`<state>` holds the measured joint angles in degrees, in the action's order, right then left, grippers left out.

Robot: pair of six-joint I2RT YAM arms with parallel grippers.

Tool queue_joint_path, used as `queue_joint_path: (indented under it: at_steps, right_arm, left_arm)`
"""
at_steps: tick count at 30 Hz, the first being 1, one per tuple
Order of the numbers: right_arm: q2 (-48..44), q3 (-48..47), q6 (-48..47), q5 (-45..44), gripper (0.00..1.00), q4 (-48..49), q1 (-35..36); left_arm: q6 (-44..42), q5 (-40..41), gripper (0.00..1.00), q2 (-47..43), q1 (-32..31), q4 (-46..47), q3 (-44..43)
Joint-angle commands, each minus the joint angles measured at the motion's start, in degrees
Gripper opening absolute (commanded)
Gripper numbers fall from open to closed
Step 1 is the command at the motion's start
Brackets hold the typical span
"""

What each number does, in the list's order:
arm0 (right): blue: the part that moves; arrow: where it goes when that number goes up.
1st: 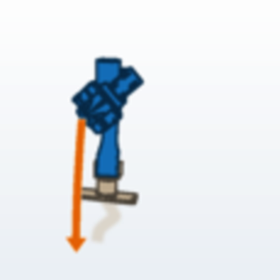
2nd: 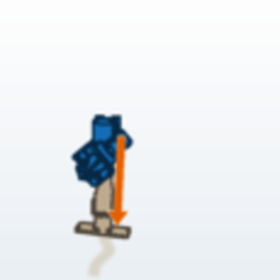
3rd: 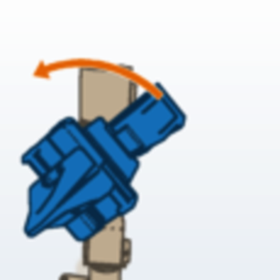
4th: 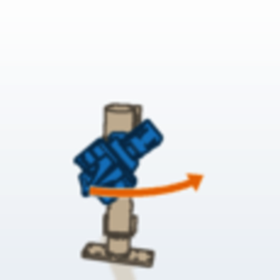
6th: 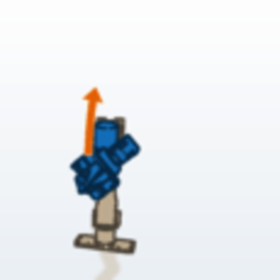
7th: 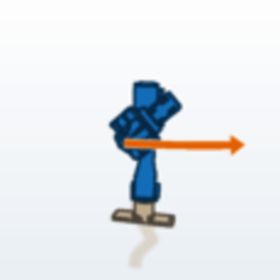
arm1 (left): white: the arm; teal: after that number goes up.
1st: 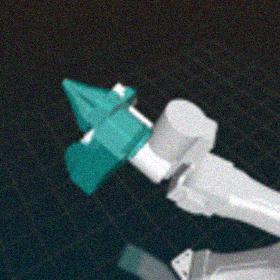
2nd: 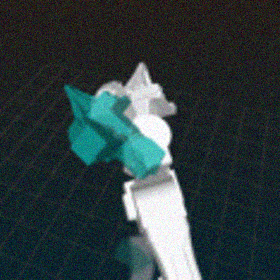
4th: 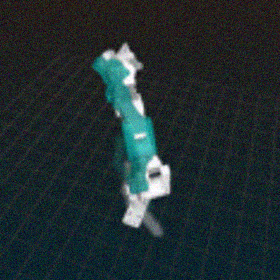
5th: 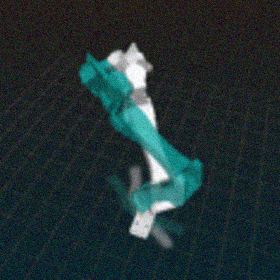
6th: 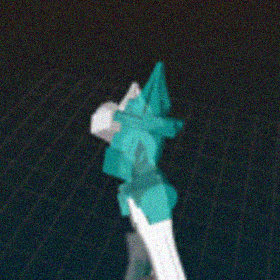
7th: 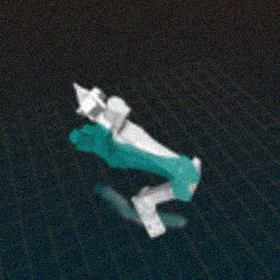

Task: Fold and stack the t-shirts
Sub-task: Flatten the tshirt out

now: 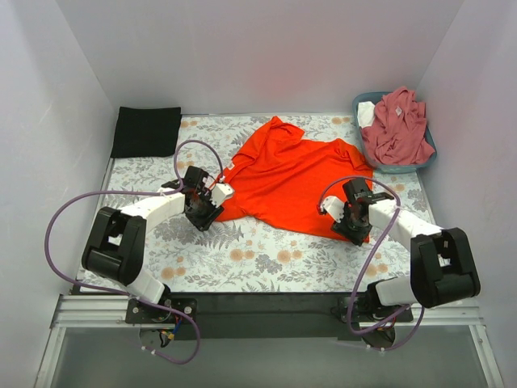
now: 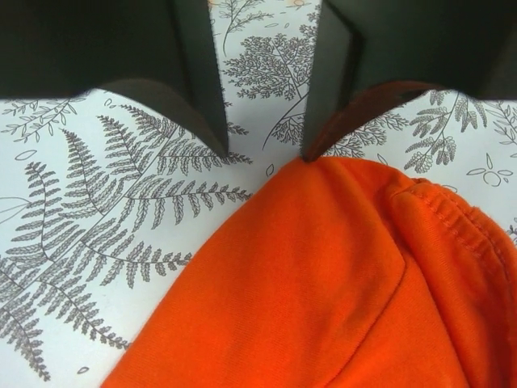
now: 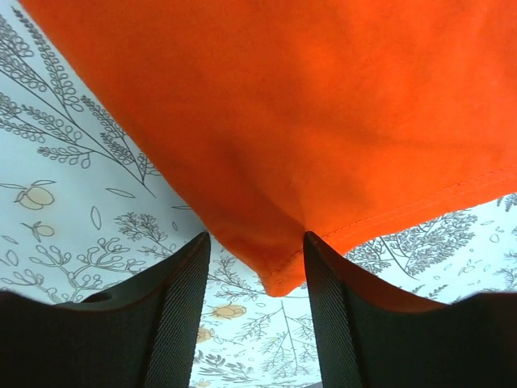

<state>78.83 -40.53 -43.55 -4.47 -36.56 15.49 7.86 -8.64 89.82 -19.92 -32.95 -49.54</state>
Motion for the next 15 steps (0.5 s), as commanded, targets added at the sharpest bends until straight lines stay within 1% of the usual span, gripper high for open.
queue_joint_path:
  at_steps: [1,3,4,6,7,8,9,12,13,14,15]
  right_arm:
    - [-1.57,2.56,-2.85,-3.61,0.52,3.68,-0.19]
    - [-2.27,4.32,-4.35,-4.05,0.5,3.77,-0.63]
    - [-2.27,4.84,-4.61,-3.97,0.44,4.03,-0.81]
    - [-1.75,5.03,-4.61,-4.05,0.34,4.47,-0.81]
    - [-0.79,4.68,-4.35,-4.06,0.17,4.56,-0.72]
    - [-0.43,4.15,-3.92,-4.14,0.05,4.3,-0.72]
    - [-0.25,2.67,-3.56,-3.8,0.01,3.78,-0.81]
    - [-2.35,-0.24,-3.56,-1.69,0.01,0.35,-0.72]
    - [-4.71,-0.86,-4.26,-0.99,0.01,-0.87,-0.81]
    - [-5.95,-1.21,-4.52,-0.54,0.01,-1.67,-0.81]
    - [-7.1,-1.56,-4.96,0.68,0.01,-3.07,-0.81]
  left_arm:
    - [-1.09,2.14,0.37,0.62,0.06,0.78,0.85]
    - [-0.83,2.32,0.29,0.79,0.15,0.87,0.58]
    - [-0.74,2.14,0.26,0.79,0.23,0.96,0.58]
    - [-0.3,0.57,0.14,0.71,0.24,0.96,0.32]
    - [0.48,0.3,0.01,0.53,0.15,0.7,0.06]
    - [0.84,-0.66,0.0,0.36,0.15,0.17,-0.29]
    - [0.84,-1.37,0.0,-0.17,0.15,-0.79,-0.64]
    - [-0.82,-3.74,0.0,-5.95,0.15,-7.99,-2.66]
    - [-1.61,-4.27,0.0,-7.8,0.32,-12.45,-3.28]
    - [-2.75,-4.71,0.0,-11.39,0.32,-14.58,-5.02]
    - [-3.46,-6.02,0.0,-12.55,0.32,-16.6,-6.26]
